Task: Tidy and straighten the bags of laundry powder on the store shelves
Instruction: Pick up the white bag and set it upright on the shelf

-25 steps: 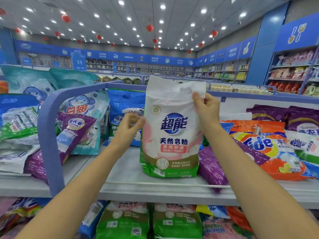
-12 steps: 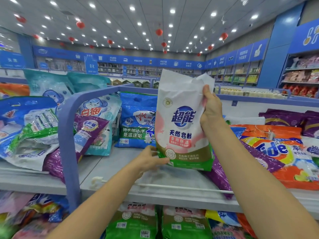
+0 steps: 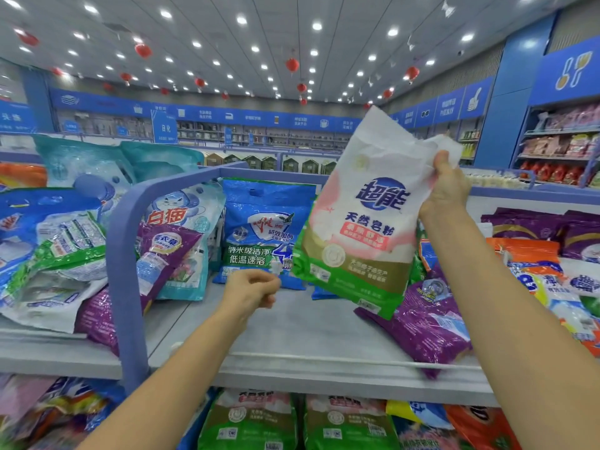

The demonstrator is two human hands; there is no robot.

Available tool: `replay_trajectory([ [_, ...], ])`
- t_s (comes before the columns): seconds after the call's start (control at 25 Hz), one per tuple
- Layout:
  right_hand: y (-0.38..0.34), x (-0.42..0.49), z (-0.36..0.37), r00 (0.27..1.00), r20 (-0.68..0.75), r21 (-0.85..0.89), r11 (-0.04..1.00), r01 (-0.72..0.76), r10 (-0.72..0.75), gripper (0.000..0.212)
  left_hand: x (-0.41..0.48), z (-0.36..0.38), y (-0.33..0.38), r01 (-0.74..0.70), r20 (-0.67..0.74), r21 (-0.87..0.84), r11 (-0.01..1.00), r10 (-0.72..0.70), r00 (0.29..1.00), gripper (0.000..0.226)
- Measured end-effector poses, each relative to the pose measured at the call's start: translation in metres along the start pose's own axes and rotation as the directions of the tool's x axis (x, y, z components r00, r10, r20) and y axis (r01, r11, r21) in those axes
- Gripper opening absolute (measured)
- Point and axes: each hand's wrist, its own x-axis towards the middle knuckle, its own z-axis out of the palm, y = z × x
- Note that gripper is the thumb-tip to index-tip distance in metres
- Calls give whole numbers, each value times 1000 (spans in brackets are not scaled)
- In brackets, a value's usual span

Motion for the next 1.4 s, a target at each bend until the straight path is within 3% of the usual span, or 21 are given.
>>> replay_trajectory([
  [0.08, -6, 3, -2, 998, 19, -24, 998, 54, -53, 16, 1, -16, -1, 44, -42, 86, 995, -41, 998, 10],
  [0.16, -2, 2, 0, 995, 69, -43, 997, 70, -67, 15, -1, -15, 3, 64, 56, 179, 982, -75, 996, 3],
  [0.32, 7, 3, -10, 994, 106, -45, 999, 6, -2, 8, -5, 24, 5, 49, 249, 249, 967, -112, 962, 30],
  [0.36, 7, 5, -14, 994, 109, -33, 999, -15, 18, 15, -6, 36, 2, 56, 280, 248, 967, -127, 951, 37],
  [0.48, 11, 6, -18, 994, 92, 4, 998, -66, 65, 41, -5, 70, -10, 147, 366, 144, 979, -191, 911, 49],
  [0.64, 13, 5, -9, 982, 124, 103, 982, -158, 145, 18, -1, 72, -10, 244, 458, -120, 962, -164, 873, 32],
  [0.84, 12, 21, -18, 990, 68, 78, 988, -132, 126, 21, 0, 47, 0, 17, 401, -48, 999, 4, 916, 29],
  [0.92, 16, 31, -26, 991, 1, 1, 991, -134, 134, 17, -2, 35, 5, -98, 413, -3, 995, 90, 906, 18],
  [1.04, 21, 36, -33, 987, -94, -102, 984, -143, 133, 11, -3, 17, 12, -149, 435, 7, 989, 131, 891, 14],
  [1.12, 22, 32, -34, 997, -18, -179, 981, -71, 69, 11, -3, 7, 9, -138, 446, 40, 990, 106, 889, 15],
  [1.24, 16, 4, -20, 963, 268, -315, 942, 114, -27, 15, -3, -9, -3, -109, 467, 238, 965, -15, 884, 23],
  [1.32, 25, -16, -7, 925, 381, -384, 907, 175, -17, 17, 0, -19, -7, -112, 508, 447, 887, -149, 848, 43],
  [1.4, 42, -34, 1, 913, 408, -405, 897, 176, 5, 17, 1, -16, -4, -76, 507, 418, 905, -163, 846, 79],
])
